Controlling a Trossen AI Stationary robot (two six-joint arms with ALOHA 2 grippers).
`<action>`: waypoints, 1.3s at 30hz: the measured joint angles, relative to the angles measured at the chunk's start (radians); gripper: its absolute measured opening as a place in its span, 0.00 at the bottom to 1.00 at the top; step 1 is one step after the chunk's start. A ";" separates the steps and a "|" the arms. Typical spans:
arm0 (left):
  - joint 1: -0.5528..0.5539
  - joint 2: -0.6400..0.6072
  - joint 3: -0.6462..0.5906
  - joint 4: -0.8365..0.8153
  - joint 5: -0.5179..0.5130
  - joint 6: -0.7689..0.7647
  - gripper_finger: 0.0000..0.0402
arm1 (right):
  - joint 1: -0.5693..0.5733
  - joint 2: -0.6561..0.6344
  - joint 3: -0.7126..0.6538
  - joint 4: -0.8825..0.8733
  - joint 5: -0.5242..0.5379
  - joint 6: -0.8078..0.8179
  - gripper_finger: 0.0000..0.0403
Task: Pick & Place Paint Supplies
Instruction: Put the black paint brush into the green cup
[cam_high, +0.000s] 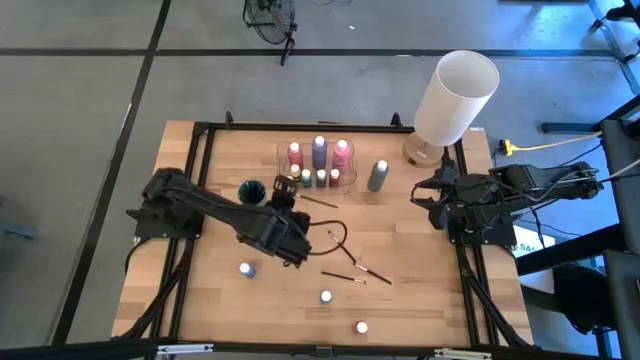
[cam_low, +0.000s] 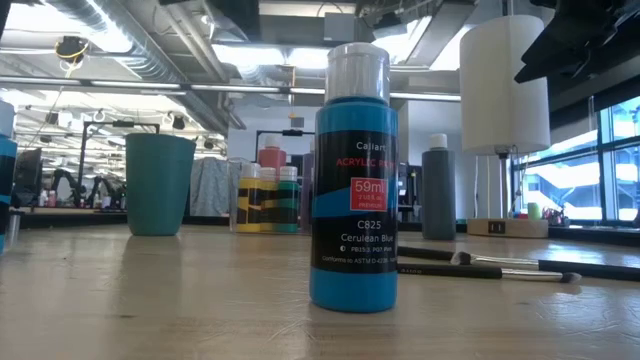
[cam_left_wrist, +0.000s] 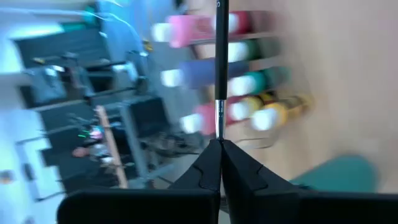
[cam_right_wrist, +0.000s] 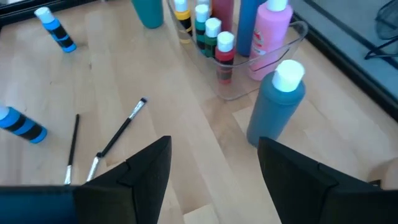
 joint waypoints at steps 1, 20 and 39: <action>-0.001 -0.014 0.000 0.000 -0.024 0.022 0.00 | 0.000 0.000 0.000 0.000 0.007 0.000 0.60; -0.023 -0.186 0.000 0.000 -0.267 0.242 0.00 | 0.000 0.000 -0.069 0.032 0.064 0.029 0.60; 0.047 -0.416 -0.141 0.000 -0.432 0.627 0.00 | 0.000 -0.003 -0.068 0.311 0.060 -0.179 0.60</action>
